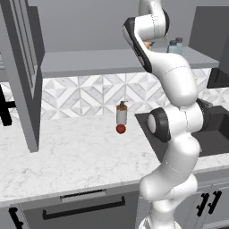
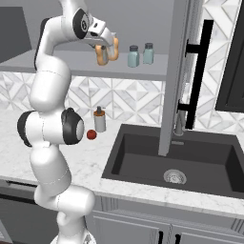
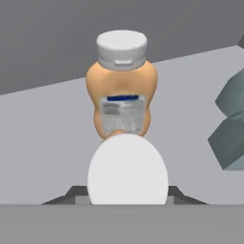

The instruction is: Put the shaker and condiment bottle from the counter next to their counterparts in the cabinet.

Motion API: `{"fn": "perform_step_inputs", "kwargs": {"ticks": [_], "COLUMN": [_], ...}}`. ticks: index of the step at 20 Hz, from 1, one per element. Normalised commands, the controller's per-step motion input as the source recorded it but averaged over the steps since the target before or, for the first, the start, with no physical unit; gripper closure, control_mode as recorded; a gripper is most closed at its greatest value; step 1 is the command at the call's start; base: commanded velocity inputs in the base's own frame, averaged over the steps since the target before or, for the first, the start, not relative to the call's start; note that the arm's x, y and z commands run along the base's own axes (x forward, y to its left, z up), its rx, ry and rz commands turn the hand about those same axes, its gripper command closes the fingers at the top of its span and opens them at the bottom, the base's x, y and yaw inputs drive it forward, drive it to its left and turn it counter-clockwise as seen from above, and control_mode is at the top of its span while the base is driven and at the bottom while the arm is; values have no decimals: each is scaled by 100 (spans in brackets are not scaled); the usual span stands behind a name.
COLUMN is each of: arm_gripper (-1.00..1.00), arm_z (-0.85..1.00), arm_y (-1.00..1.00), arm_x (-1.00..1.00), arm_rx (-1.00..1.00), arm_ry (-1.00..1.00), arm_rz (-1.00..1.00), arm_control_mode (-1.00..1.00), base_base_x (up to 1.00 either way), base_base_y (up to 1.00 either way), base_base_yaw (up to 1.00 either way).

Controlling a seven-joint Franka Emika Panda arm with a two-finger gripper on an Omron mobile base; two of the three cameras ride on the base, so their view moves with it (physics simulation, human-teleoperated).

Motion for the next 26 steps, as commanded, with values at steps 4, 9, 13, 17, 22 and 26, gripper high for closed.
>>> {"fn": "perform_step_inputs", "kwargs": {"ticks": [4,9,13,17,22,26], "arm_gripper": [-100,-100,-100,-100,-100,-100], "arm_z": [-49,-30,-6,0,0,1], "arm_y": [2,0,0,0,0,0], "arm_x": [24,33,46,12,-27,-98], "arm_rx": [0,0,0,-3,-8,-14], "arm_ry": [2,1,0,0,-14,-38], "arm_rz": [0,0,0,0,0,0], "arm_control_mode": [-100,-100,-100,-100,-100,-100], "base_base_x": [0,0,0,0,0,0], "base_base_y": [0,0,0,0,0,0], "base_base_yaw": [0,0,0,0,0,0]}}
